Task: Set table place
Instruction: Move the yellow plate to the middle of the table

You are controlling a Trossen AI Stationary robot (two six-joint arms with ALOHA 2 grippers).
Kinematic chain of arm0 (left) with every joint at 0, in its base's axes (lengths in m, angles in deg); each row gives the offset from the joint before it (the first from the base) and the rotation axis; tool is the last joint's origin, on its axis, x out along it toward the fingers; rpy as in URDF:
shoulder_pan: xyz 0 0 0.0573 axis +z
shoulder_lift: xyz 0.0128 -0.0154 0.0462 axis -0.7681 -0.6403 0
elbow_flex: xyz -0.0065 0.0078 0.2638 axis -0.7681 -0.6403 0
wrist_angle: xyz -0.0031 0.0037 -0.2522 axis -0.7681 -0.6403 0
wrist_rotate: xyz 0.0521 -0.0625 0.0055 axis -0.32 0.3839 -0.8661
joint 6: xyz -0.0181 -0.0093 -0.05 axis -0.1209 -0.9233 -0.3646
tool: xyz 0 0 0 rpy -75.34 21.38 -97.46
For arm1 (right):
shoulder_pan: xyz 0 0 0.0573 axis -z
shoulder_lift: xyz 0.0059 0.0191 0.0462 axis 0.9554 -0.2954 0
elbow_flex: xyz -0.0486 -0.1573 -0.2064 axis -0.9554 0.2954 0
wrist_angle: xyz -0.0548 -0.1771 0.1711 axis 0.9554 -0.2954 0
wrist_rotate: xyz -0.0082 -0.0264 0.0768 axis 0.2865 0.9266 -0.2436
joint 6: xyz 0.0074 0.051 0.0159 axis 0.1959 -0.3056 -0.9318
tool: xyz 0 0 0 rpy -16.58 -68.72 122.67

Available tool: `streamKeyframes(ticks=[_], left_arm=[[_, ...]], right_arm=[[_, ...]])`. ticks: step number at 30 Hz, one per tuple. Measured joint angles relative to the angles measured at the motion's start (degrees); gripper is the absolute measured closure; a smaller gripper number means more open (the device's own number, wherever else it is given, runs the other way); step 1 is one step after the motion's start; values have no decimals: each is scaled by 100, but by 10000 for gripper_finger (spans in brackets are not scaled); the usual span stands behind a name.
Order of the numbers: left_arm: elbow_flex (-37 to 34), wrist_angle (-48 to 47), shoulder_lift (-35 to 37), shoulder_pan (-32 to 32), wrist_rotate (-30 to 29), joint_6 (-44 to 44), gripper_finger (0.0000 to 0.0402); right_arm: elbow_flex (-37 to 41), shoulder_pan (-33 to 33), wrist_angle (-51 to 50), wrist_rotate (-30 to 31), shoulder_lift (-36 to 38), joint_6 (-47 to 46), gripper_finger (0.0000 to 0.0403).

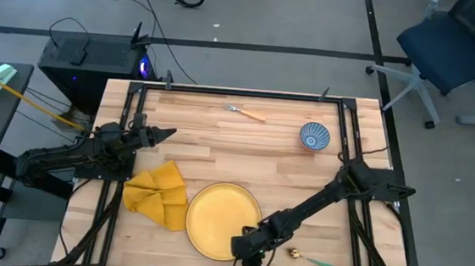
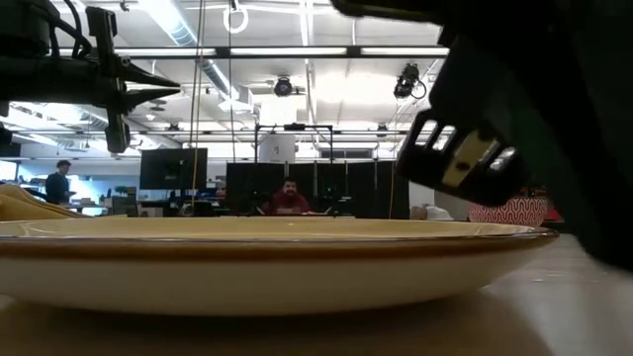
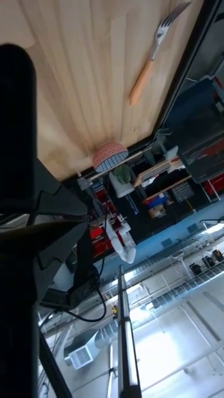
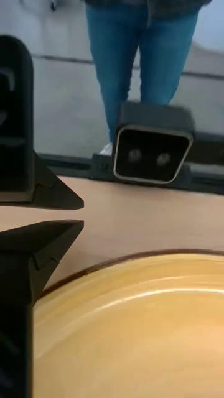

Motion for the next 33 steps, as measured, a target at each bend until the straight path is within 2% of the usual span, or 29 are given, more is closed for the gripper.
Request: streamKeyframes(ticks=[10, 15, 21, 33], left_arm=[[0, -14, 0, 2, 199, 4, 373], [0, -17, 1, 4, 199, 5, 371], [0, -15, 1, 2, 212, 1, 379], [0, -15, -1, 2, 683, -160, 370]], right_arm=[[-400, 26, -829, 826, -171, 167, 358], [-494, 108, -873, 1131, -171, 98, 373], [-495, 287, -956, 1145, -171, -45, 398], [-495, 867, -1256, 1211, -171, -156, 390]])
